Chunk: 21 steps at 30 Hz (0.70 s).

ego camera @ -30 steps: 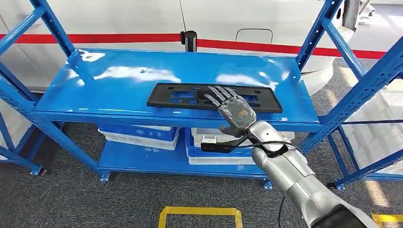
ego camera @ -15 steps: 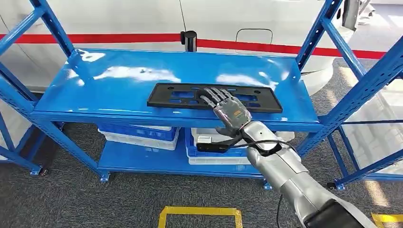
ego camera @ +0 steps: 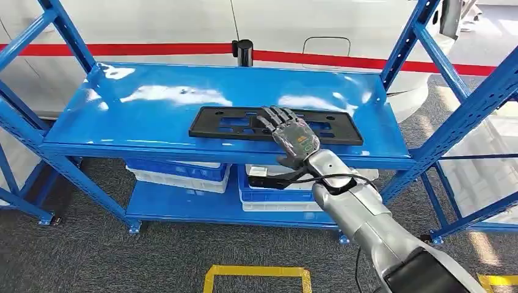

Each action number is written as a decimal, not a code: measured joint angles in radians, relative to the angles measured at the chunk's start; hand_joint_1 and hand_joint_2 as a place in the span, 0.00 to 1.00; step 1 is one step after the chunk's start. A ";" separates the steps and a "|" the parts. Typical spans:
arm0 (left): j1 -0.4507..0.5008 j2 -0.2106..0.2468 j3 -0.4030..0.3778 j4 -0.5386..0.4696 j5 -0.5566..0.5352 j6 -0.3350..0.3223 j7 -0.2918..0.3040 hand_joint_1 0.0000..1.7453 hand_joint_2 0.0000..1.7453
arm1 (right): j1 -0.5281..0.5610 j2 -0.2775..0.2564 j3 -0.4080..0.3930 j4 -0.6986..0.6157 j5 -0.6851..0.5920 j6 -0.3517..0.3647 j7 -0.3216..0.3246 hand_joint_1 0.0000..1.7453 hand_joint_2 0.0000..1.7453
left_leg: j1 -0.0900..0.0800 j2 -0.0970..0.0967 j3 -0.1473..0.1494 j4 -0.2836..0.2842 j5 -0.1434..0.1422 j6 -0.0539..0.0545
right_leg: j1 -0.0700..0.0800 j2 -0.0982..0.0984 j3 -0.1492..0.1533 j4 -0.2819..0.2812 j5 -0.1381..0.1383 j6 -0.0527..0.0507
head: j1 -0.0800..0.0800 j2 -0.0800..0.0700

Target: Take the parts from the cabinet and place them on the table.

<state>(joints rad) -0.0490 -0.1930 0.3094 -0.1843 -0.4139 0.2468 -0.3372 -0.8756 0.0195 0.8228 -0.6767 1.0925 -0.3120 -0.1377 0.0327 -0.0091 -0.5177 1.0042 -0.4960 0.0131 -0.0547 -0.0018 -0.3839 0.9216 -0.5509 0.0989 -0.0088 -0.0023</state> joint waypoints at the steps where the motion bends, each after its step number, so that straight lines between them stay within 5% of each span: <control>1: 0.000 0.000 0.000 0.000 -0.003 0.000 0.000 0.00 0.00 | -0.007 0.003 0.000 0.010 0.000 -0.003 0.002 0.00 1.00 | 0.000 0.000 0.000 0.000 0.000 0.000 | 0.000 0.000 0.000 0.000 0.000 0.000 | 0.000 0.000; 21: 0.000 -0.008 0.000 0.000 -0.014 -0.003 0.004 0.00 0.00 | -0.042 0.067 0.000 0.186 0.052 -0.021 0.062 0.00 1.00 | 0.000 0.000 0.000 0.000 0.000 0.000 | 0.000 0.000 0.000 0.000 0.000 0.000 | 0.000 0.000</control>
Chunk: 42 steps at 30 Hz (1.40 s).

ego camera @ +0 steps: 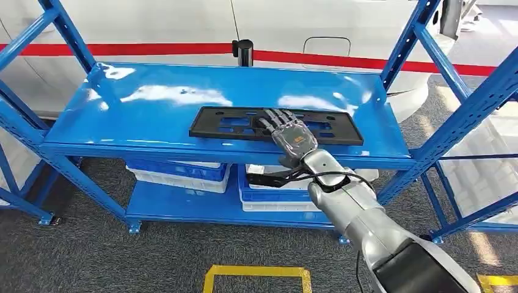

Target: Take the parts from the cabinet and place them on the table.

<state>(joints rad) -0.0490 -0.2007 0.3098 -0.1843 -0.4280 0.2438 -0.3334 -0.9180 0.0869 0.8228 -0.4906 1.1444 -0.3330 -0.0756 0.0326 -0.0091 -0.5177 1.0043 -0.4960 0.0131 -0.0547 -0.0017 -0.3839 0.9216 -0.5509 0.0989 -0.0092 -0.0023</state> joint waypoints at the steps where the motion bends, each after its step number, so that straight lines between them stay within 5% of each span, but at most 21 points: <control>1: 0.000 -0.001 0.000 0.000 -0.002 0.000 0.000 0.00 0.00 | -0.001 0.002 0.000 0.008 0.005 -0.003 0.009 0.00 1.00 | 0.000 0.000 0.000 0.000 0.000 0.000 | 0.000 0.000 0.000 0.000 0.000 0.000 | 0.000 0.000; 8: 0.000 -0.002 0.000 0.000 -0.011 -0.012 -0.029 0.00 0.00 | -0.019 0.008 -0.010 0.064 0.012 -0.039 0.064 0.00 1.00 | 0.000 0.000 0.000 0.000 0.000 0.000 | 0.000 0.000 0.000 0.000 0.000 0.000 | 0.000 0.000; 42: 0.001 -0.008 0.016 0.000 -0.016 -0.012 -0.027 0.00 0.00 | -0.097 0.013 -0.077 0.122 0.059 -0.023 0.095 0.00 1.00 | 0.000 0.000 0.000 0.000 0.002 -0.002 | 0.000 0.000 0.000 0.000 0.000 0.000 | 0.000 0.000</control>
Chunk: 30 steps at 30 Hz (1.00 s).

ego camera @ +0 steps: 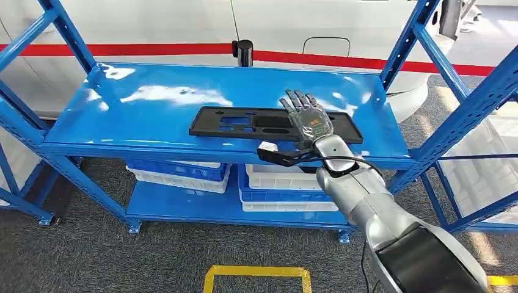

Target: Take the parts from the cabinet and place them on the table.

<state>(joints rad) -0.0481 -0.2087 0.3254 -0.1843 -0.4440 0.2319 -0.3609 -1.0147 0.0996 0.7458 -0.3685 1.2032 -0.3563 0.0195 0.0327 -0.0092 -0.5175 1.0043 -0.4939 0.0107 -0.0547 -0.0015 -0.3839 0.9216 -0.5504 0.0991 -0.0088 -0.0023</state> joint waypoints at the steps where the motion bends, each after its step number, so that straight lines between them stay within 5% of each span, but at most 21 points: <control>1: 0.000 0.000 0.000 0.000 0.000 0.000 -0.002 0.00 0.00 | 0.002 0.003 0.001 0.002 0.005 0.000 0.002 0.00 1.00 | 0.000 0.000 0.000 0.000 0.000 0.000 | 0.000 0.000 0.000 0.000 0.000 0.000 | 0.000 0.000; 2: 0.000 -0.001 0.000 0.000 0.000 0.000 -0.003 0.00 0.00 | 0.005 0.005 0.001 0.005 0.010 0.000 0.005 0.92 1.00 | 0.000 0.000 0.000 0.000 0.000 0.000 | 0.000 0.000 0.000 0.000 0.000 0.000 | 0.000 0.000; 6: 0.001 -0.005 0.002 0.000 0.001 -0.039 -0.114 0.00 0.00 | 0.024 0.011 0.000 0.016 0.020 -0.006 0.024 0.98 1.00 | 0.000 0.000 0.000 0.000 0.000 0.000 | 0.000 0.000 -0.001 0.000 0.000 0.000 | -0.001 0.000; 7: 0.001 -0.005 0.002 0.000 0.000 -0.039 -0.167 0.00 1.00 | 0.030 0.010 -0.001 0.018 0.020 -0.009 0.024 0.98 1.00 | 0.000 0.000 0.000 0.000 0.000 0.000 | 0.000 0.000 -0.001 0.000 0.000 0.000 | 0.000 0.000; 9: 0.000 -0.007 0.002 0.000 -0.005 -0.005 -0.220 0.00 1.00 | 0.041 0.006 -0.009 0.024 0.020 -0.024 0.011 0.96 1.00 | 0.000 0.000 0.000 0.000 0.000 0.000 | 0.000 0.000 -0.001 0.000 0.000 0.000 | 0.000 0.000; 20: 0.001 -0.007 0.025 0.000 0.013 -0.019 -0.196 0.00 1.00 | 0.059 0.003 -0.034 0.027 0.025 -0.077 -0.042 0.98 1.00 | 0.000 0.000 0.000 0.000 0.000 0.000 | 0.000 0.000 -0.001 0.000 0.000 0.000 | 0.000 0.000; 21: 0.001 -0.007 0.025 0.000 0.013 -0.016 -0.204 0.00 0.00 | 0.059 0.003 -0.034 0.027 0.026 -0.085 -0.054 0.98 1.00 | 0.000 0.000 0.000 0.000 0.000 0.000 | 0.000 0.000 0.000 0.000 0.000 0.000 | 0.000 0.000; 30: 0.001 -0.007 0.039 0.000 0.015 -0.018 -0.288 0.00 0.00 | 0.080 -0.006 -0.076 -0.068 -0.064 -0.090 -0.228 1.00 1.00 | 0.000 0.000 -0.001 0.000 0.000 0.000 | 0.000 0.000 -0.001 0.000 0.000 0.000 | 0.000 0.000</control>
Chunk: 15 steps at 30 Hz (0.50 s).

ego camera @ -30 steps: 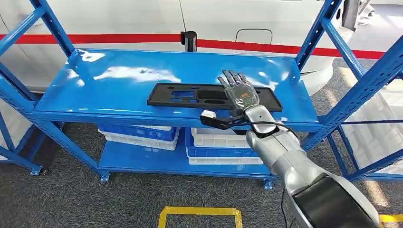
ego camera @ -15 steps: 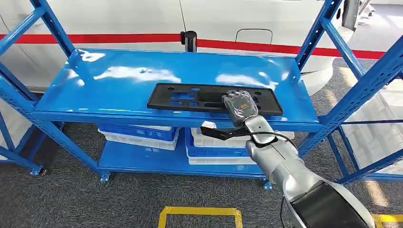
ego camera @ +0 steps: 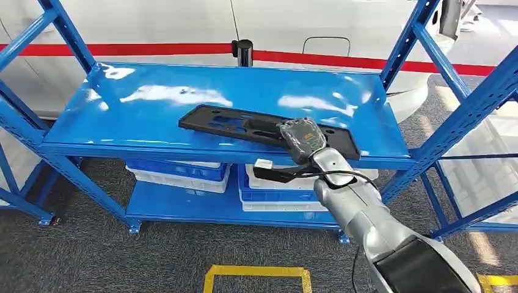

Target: Take the parts from the cabinet and place them on the table.

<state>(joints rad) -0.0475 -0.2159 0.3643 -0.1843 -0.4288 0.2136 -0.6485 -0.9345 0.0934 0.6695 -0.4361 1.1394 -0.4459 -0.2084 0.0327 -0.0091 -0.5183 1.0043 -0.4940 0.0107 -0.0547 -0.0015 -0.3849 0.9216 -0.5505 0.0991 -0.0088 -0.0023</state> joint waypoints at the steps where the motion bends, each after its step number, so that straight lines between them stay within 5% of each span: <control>1: 0.000 0.000 0.003 0.000 0.001 0.000 0.000 0.00 0.00 | 0.000 -0.005 -0.005 -0.022 -0.015 0.013 -0.012 0.97 1.00 | 0.000 0.000 0.000 0.000 0.000 0.000 | 0.000 0.000 0.000 0.000 0.000 0.000 | 0.000 0.000; 9: 0.001 0.005 0.025 0.000 0.004 -0.016 -0.003 0.00 0.00 | 0.004 -0.118 -0.051 -0.369 -0.173 0.174 -0.065 0.94 1.00 | 0.000 0.000 -0.001 0.000 0.000 0.000 | 0.000 0.000 -0.001 0.000 0.000 0.000 | 0.000 0.000; 13: 0.001 0.007 0.032 0.000 0.004 -0.021 -0.004 0.00 0.00 | 0.017 -0.162 -0.058 -0.493 -0.178 0.188 -0.064 0.94 1.00 | 0.000 0.000 -0.001 0.000 0.000 0.000 | 0.000 0.000 -0.002 0.000 0.000 0.000 | 0.000 0.000; 14: 0.001 0.007 0.034 0.000 0.003 -0.021 -0.004 0.00 1.00 | 0.026 -0.174 -0.058 -0.528 -0.182 0.189 -0.063 0.96 1.00 | 0.000 -0.001 -0.001 0.000 0.000 0.000 | 0.000 -0.001 -0.002 0.000 0.000 0.000 | 0.000 0.000; 15: 0.001 0.008 0.035 0.000 0.001 -0.021 -0.004 0.00 1.00 | 0.037 -0.188 -0.058 -0.571 -0.187 0.193 -0.060 0.95 1.00 | 0.000 -0.001 -0.001 0.000 0.000 0.000 | 0.000 -0.001 -0.002 0.000 0.000 0.000 | 0.000 0.000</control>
<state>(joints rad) -0.0462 -0.2083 0.3994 -0.1843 -0.4276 0.1930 -0.6527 -0.8974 -0.0949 0.6111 -1.0068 0.9522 -0.2533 -0.2682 0.0326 -0.0100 -0.5198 1.0044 -0.4940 0.0106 -0.0548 -0.0023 -0.3866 0.9215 -0.5504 0.0991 -0.0088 -0.0023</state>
